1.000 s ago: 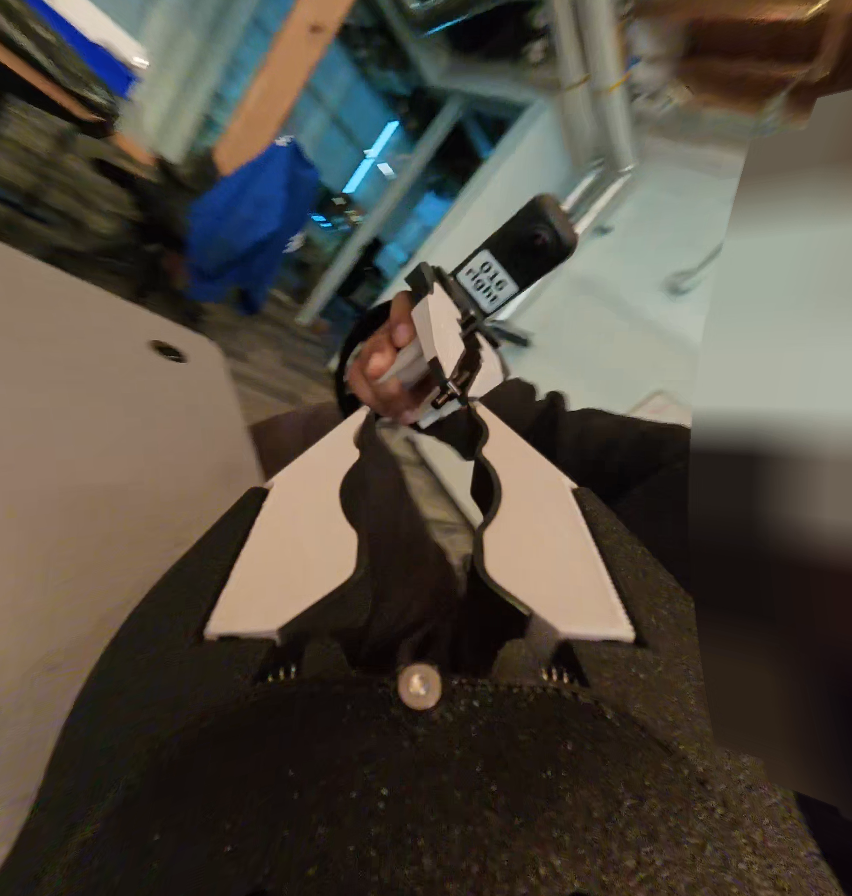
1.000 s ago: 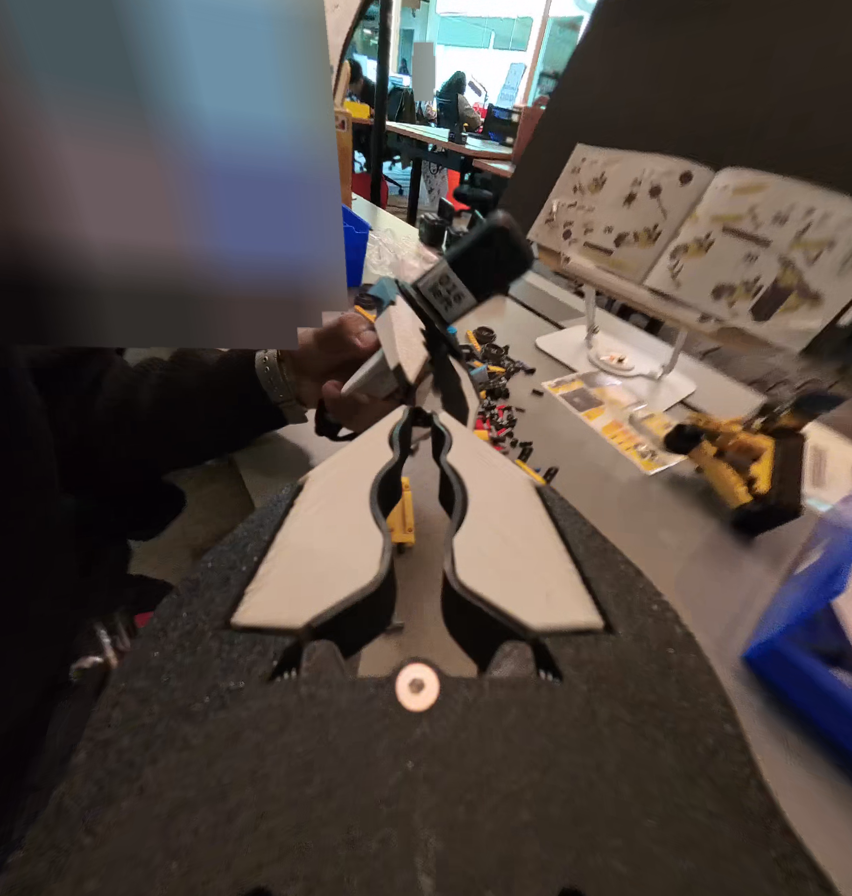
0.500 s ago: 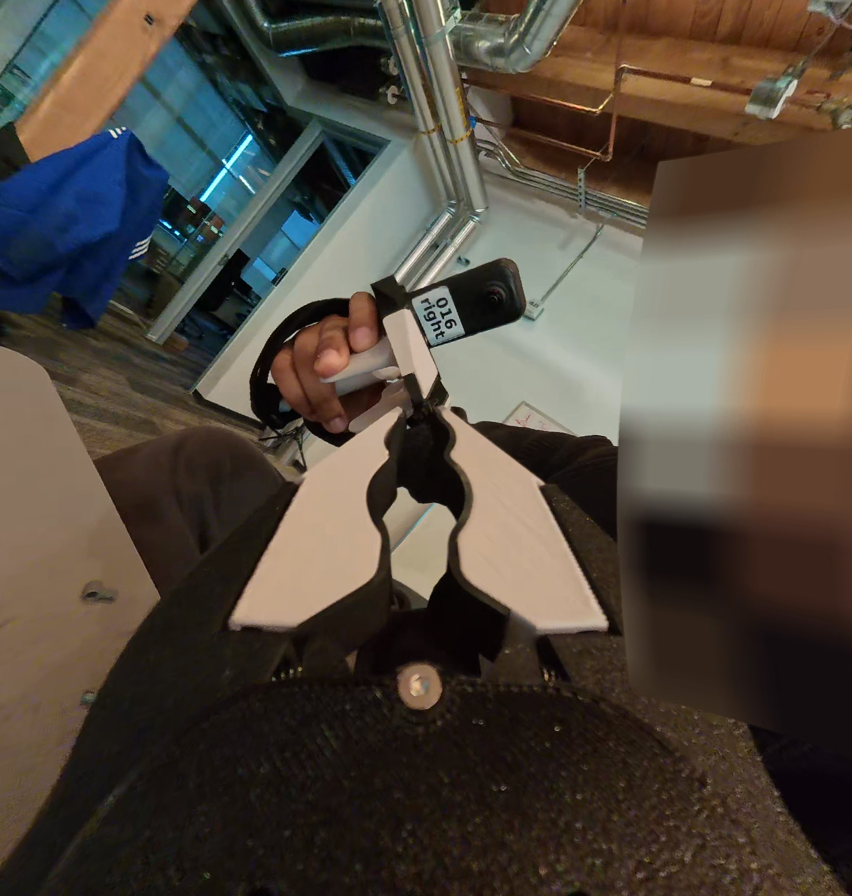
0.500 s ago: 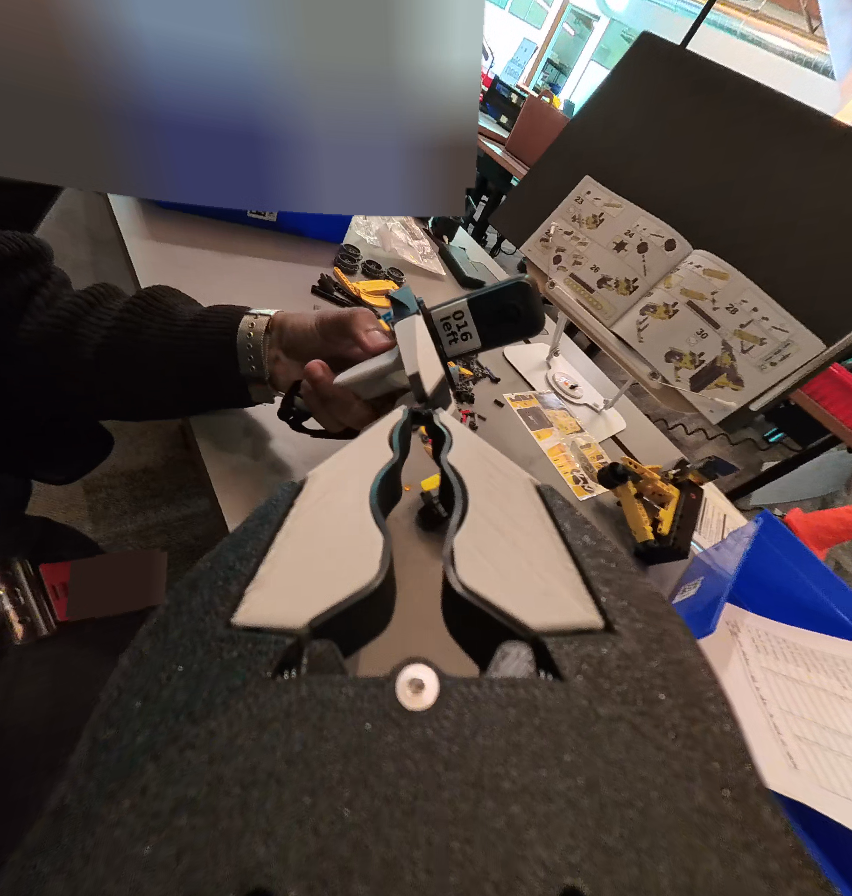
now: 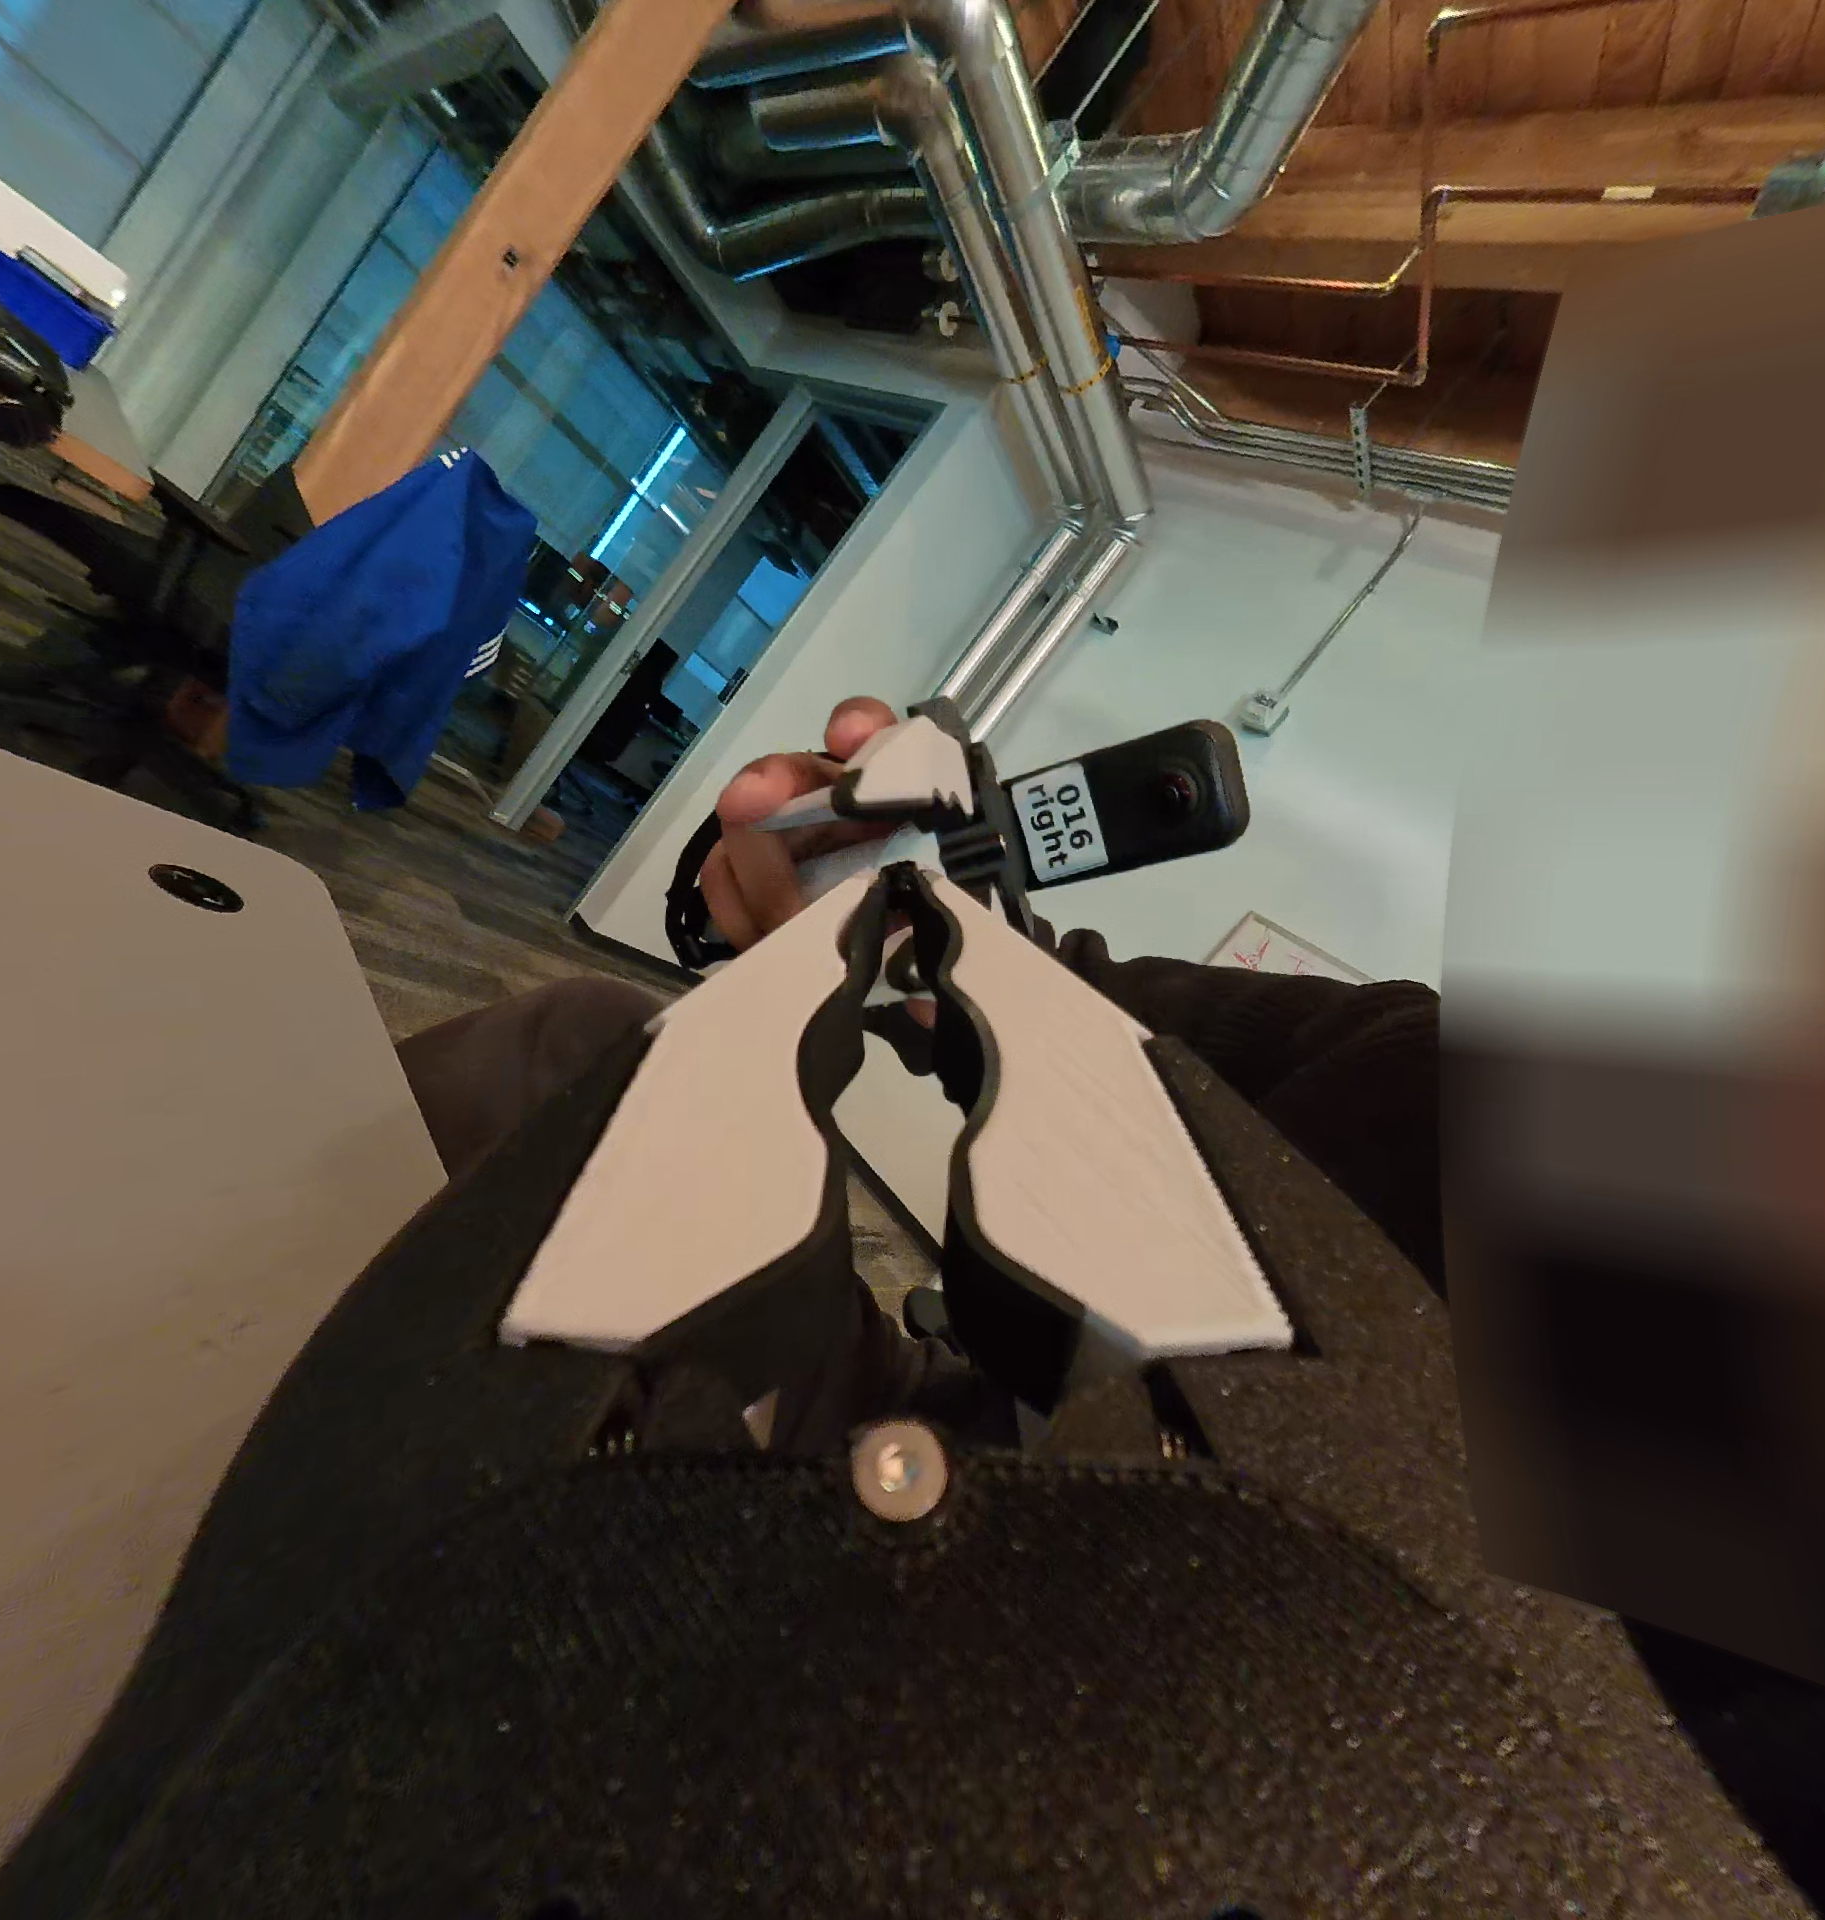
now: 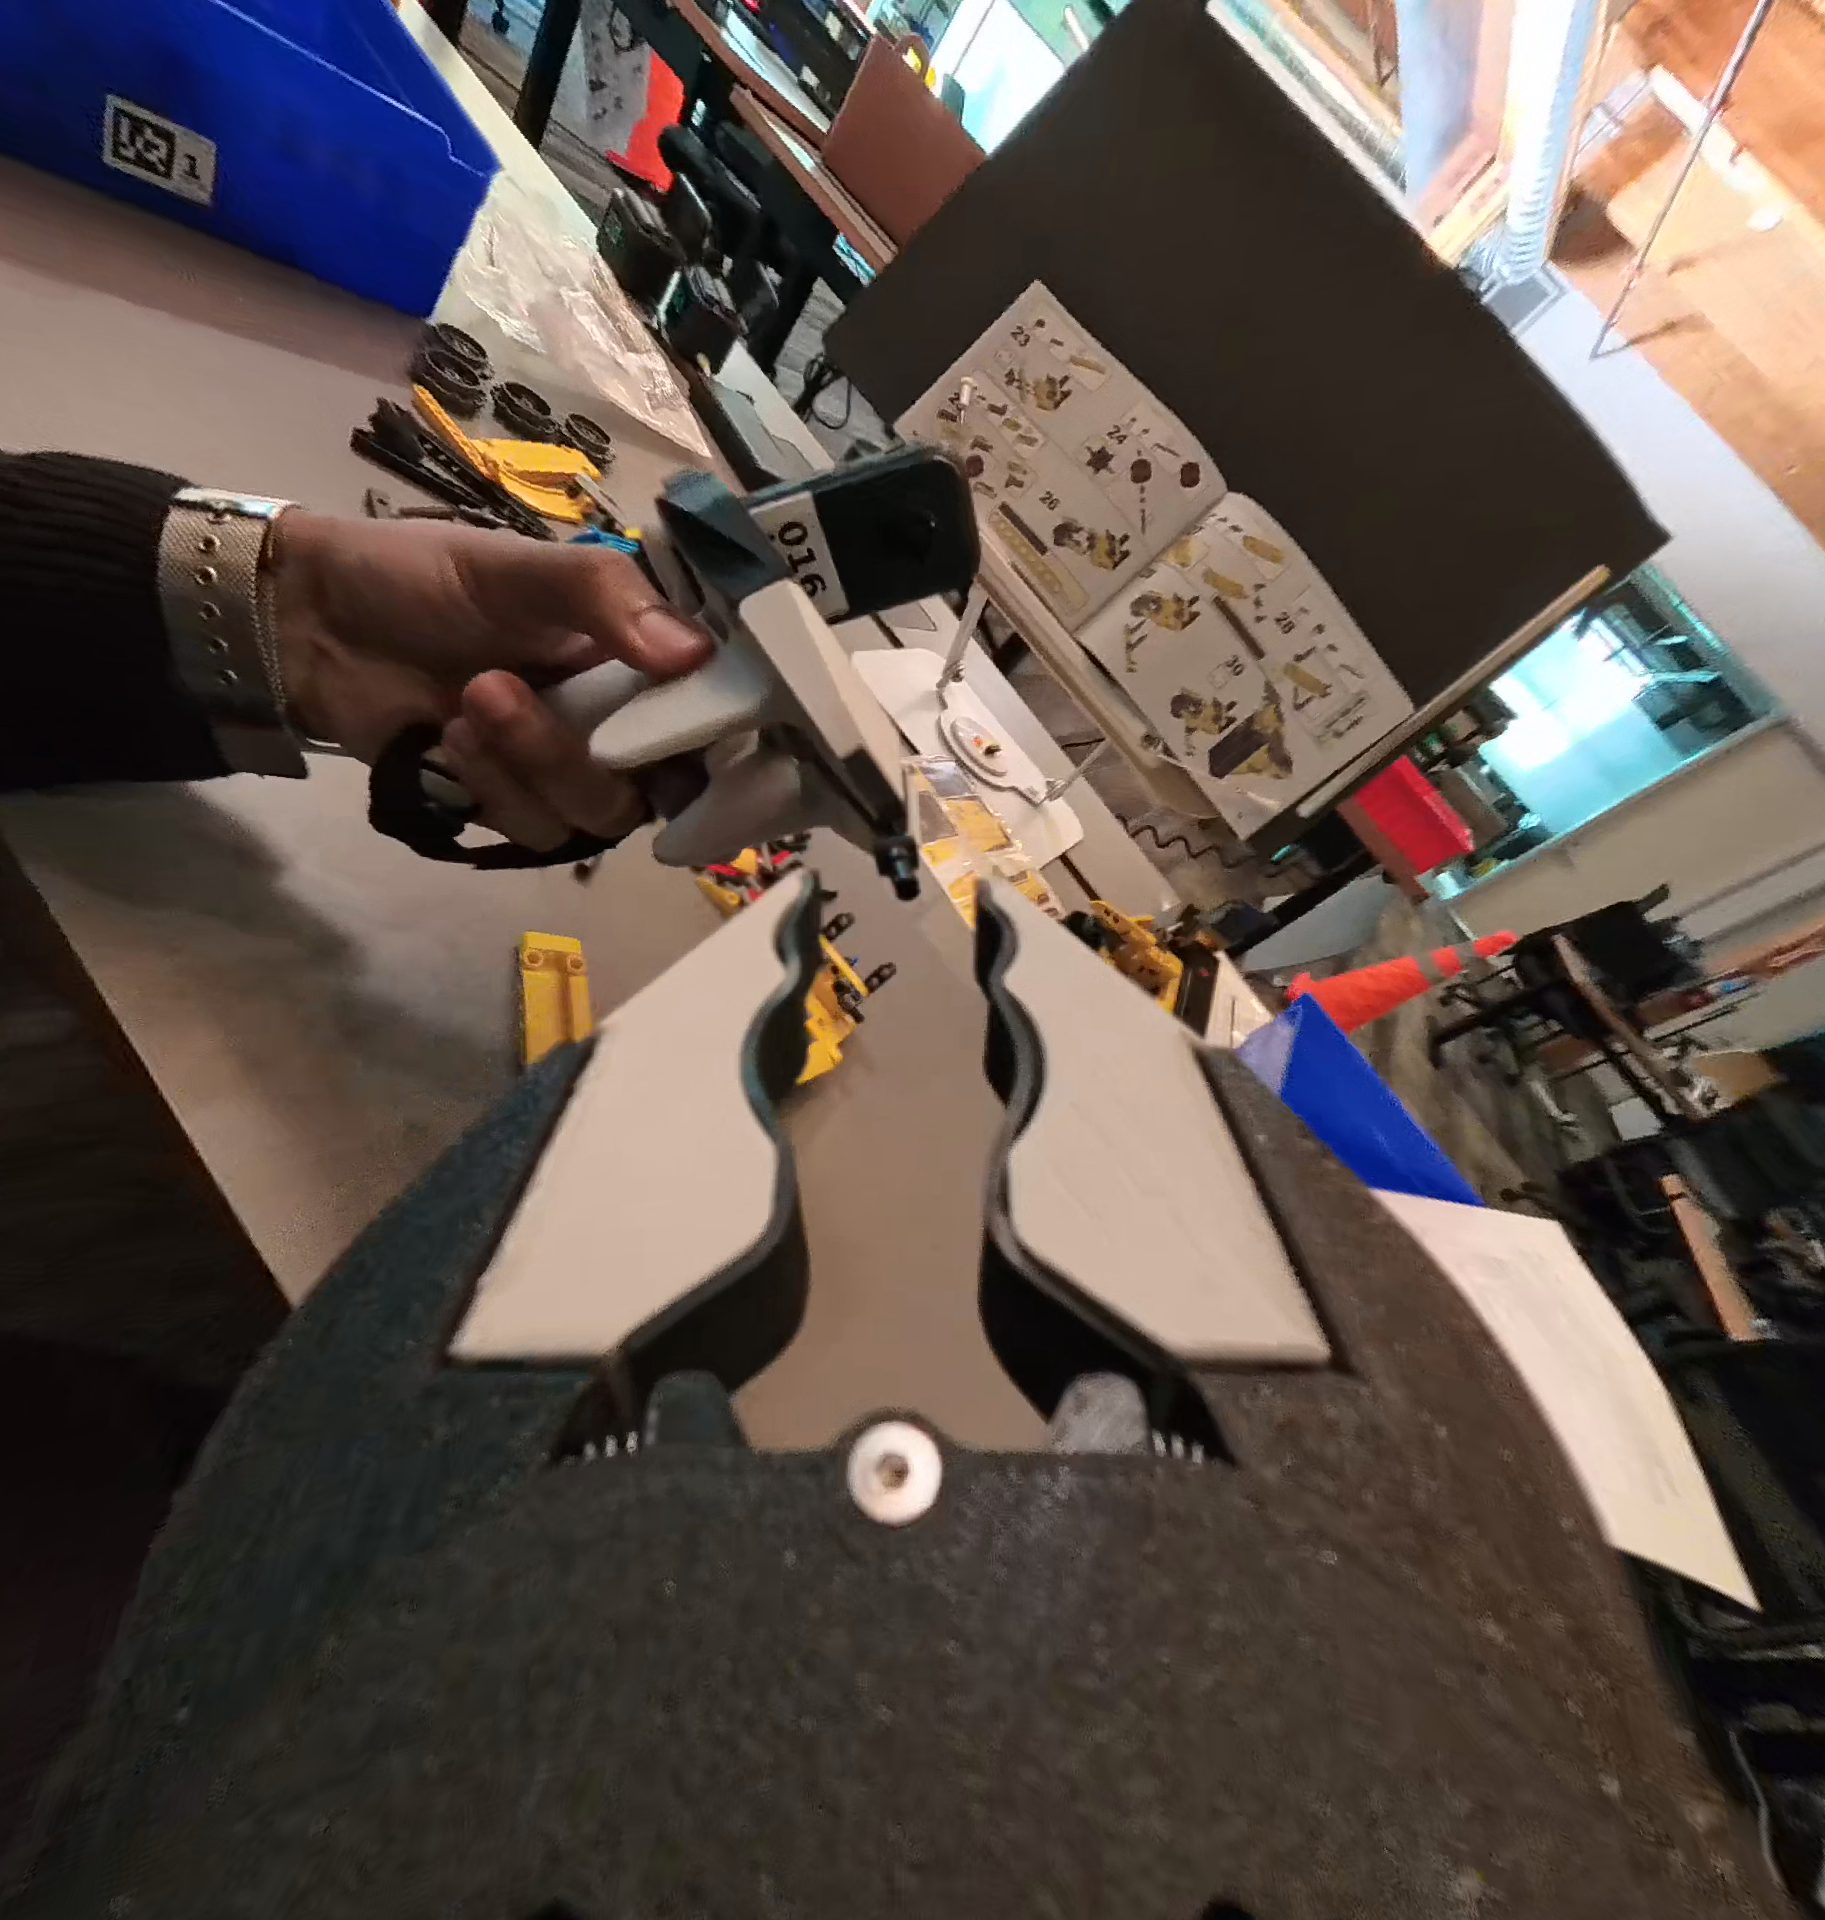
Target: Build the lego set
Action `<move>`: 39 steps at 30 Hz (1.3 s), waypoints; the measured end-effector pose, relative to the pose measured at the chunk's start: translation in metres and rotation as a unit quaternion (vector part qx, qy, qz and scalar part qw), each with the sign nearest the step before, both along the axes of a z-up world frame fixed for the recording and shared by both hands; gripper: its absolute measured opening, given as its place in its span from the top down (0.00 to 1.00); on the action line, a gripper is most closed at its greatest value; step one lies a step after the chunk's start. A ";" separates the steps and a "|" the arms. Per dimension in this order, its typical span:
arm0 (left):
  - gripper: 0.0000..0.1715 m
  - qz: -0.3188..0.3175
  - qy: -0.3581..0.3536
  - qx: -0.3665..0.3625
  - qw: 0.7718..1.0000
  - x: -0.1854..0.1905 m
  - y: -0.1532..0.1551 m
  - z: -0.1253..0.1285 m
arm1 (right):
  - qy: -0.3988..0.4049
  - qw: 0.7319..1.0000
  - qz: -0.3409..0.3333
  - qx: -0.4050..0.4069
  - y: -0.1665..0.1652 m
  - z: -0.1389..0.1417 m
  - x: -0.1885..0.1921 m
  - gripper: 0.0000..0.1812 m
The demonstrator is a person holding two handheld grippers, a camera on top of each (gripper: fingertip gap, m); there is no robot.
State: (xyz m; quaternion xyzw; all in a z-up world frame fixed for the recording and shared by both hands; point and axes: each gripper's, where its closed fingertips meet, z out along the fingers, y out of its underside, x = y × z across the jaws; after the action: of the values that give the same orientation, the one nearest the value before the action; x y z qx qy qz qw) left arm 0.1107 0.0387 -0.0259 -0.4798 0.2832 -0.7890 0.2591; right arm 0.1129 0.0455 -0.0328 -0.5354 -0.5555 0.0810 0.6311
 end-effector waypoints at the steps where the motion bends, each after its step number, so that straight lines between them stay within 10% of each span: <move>1: 1.00 -0.003 -0.001 0.000 1.000 0.000 -0.001 0.000 | 0.003 1.000 0.003 0.005 -0.001 0.002 -0.002 0.87; 37: 1.00 -0.063 -0.026 -0.002 0.998 -0.001 -0.016 0.006 | -0.018 0.996 0.064 -0.056 -0.017 0.008 -0.010 0.97; 39: 0.84 -0.005 0.003 -0.011 1.000 0.001 0.003 -0.003 | -0.052 0.995 0.029 -0.075 -0.005 -0.003 -0.004 0.97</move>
State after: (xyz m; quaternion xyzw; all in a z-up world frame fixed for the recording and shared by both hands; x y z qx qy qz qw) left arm 0.1119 0.0419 -0.0286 -0.4833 0.2778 -0.7920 0.2488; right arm 0.1089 0.0406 -0.0362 -0.5687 -0.5947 0.1126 0.5570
